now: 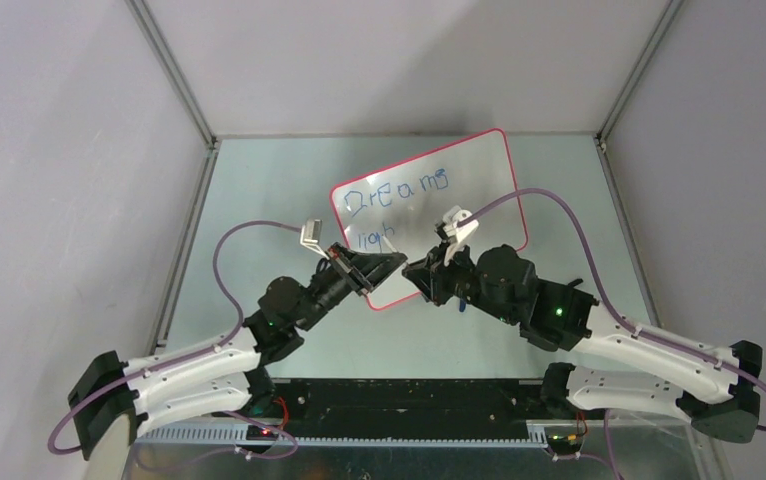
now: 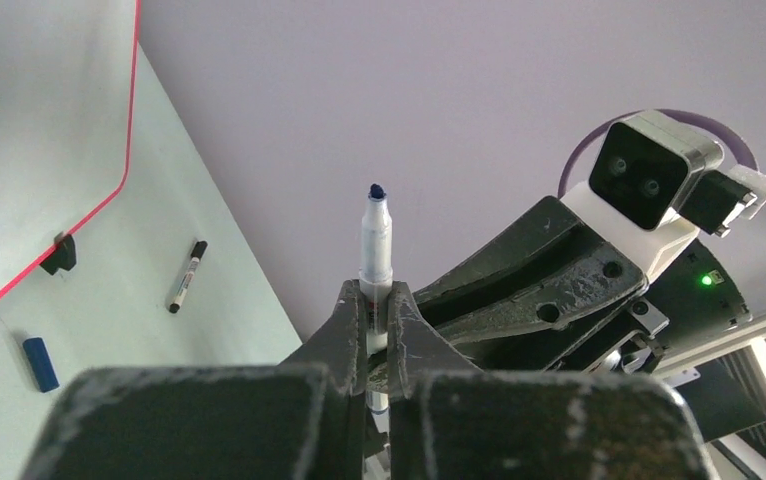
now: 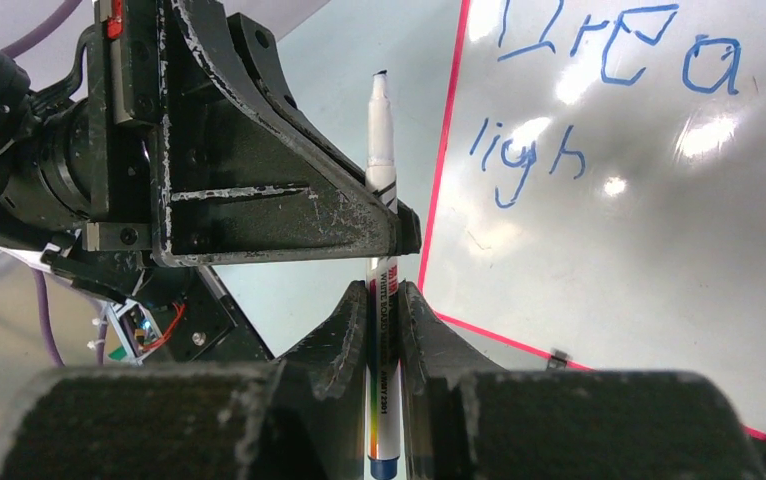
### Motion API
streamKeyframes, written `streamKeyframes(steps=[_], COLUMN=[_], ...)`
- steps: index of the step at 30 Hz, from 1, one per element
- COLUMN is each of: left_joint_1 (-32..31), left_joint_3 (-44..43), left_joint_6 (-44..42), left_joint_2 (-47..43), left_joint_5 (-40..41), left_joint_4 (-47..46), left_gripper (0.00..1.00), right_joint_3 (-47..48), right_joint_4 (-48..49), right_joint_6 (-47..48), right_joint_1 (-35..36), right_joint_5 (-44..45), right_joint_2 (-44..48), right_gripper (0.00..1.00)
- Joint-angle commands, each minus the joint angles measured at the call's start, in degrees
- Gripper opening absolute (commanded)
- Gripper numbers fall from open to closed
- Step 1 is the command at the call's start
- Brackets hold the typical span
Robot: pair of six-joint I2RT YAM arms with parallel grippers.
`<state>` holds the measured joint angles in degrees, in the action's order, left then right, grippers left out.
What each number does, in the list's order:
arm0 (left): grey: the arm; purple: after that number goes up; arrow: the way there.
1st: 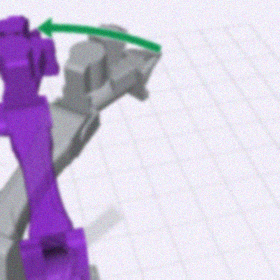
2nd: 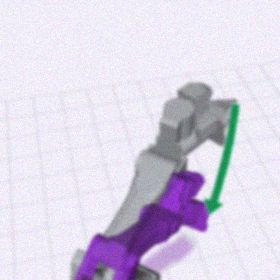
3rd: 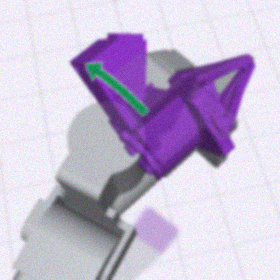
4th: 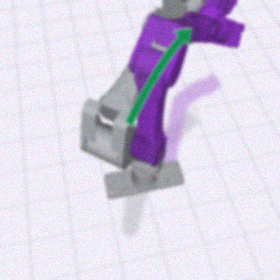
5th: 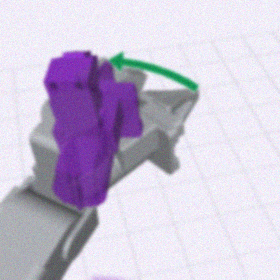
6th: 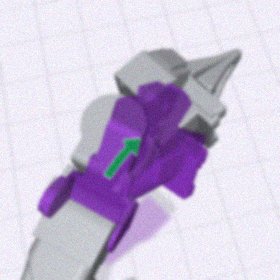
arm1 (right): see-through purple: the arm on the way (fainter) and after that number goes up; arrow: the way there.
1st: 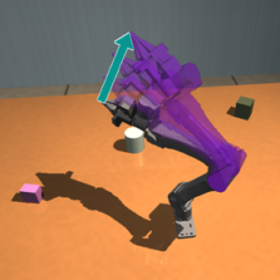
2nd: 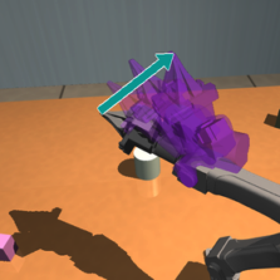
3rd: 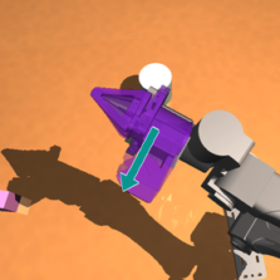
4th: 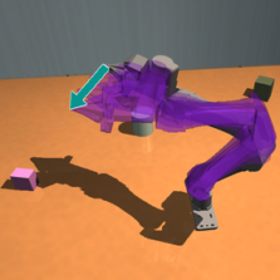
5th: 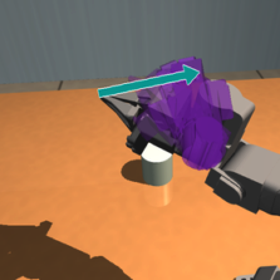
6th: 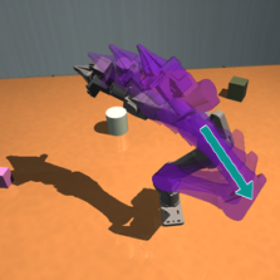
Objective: Write a sentence on the whiteboard
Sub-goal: Adjust the whiteboard marker.
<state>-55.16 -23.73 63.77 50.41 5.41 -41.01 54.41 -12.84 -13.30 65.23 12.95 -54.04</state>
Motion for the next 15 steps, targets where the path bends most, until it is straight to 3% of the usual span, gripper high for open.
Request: streamKeyframes(steps=[1,2,3,5,7,11,15], left_joint_1=[0.5,0.5,0.5,0.5,0.6,0.6,0.5], left_joint_3=[0.7,1.1,1.5,3.6,5.1,5.1,5.6], left_joint_6=[2.0,2.6,3.9,7.0,10.1,16.1,22.6], left_joint_2=[-1.3,-1.4,-1.3,-1.2,-0.8,0.6,3.6], left_joint_5=[5.7,6.2,6.8,8.2,9.3,10.4,11.2], left_joint_4=[0.5,0.2,-1.2,-4.2,-7.9,-10.9,-16.8], left_gripper=[0.0,0.0,0.0,0.0,0.0,0.0,0.0], right_joint_3=[2.8,2.7,2.5,1.0,-1.7,-8.0,-11.5], right_joint_4=[2.9,2.9,3.3,5.2,8.8,17.9,23.2], right_joint_6=[1.3,1.3,1.2,1.2,1.2,1.1,-0.8], right_joint_1=[0.2,0.2,0.2,0.3,0.3,0.4,0.5], right_joint_5=[3.5,3.8,4.0,4.3,4.4,3.6,4.4], right_joint_2=[1.6,1.8,2.3,4.0,6.6,11.6,12.4], right_gripper=[0.16,0.33,0.4,0.68,0.87,0.96,0.94])
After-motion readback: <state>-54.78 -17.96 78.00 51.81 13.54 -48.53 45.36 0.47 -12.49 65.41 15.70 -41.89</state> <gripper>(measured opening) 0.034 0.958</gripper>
